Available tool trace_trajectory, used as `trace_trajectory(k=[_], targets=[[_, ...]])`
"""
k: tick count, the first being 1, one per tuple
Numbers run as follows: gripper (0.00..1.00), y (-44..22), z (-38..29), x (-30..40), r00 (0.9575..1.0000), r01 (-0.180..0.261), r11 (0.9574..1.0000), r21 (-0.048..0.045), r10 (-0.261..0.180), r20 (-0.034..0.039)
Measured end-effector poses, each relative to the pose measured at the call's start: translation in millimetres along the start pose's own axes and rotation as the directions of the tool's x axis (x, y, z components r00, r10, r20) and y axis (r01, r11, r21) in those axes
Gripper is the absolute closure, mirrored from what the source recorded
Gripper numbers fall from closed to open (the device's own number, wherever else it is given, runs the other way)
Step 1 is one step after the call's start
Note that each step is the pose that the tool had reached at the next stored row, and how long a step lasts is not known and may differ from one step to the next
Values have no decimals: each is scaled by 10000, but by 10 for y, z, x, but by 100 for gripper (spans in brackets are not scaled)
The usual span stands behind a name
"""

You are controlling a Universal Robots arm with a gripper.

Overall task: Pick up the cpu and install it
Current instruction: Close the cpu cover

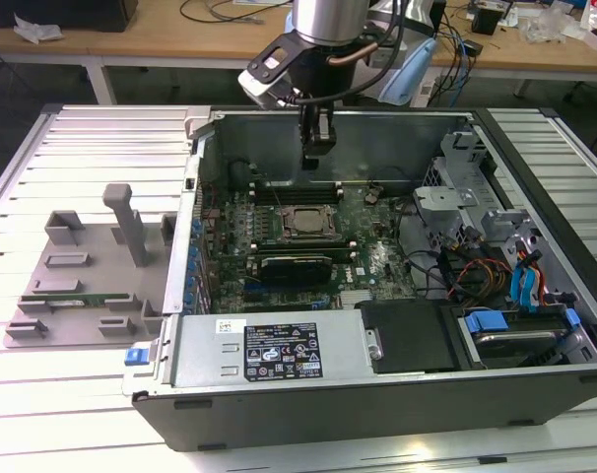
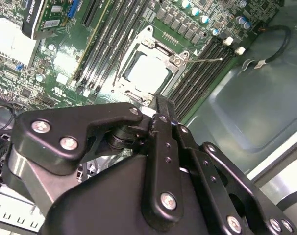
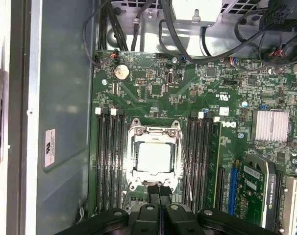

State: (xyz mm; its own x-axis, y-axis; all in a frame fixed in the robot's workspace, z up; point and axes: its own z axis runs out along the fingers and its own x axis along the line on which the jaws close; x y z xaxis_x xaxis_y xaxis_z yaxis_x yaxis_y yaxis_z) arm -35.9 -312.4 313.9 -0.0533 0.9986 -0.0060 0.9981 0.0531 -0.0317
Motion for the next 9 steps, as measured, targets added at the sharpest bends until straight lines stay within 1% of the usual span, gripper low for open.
trace_trajectory(k=[9], targets=[[89, 0, -3, 0, 10000, 0, 10000, 1, 0, 1]])
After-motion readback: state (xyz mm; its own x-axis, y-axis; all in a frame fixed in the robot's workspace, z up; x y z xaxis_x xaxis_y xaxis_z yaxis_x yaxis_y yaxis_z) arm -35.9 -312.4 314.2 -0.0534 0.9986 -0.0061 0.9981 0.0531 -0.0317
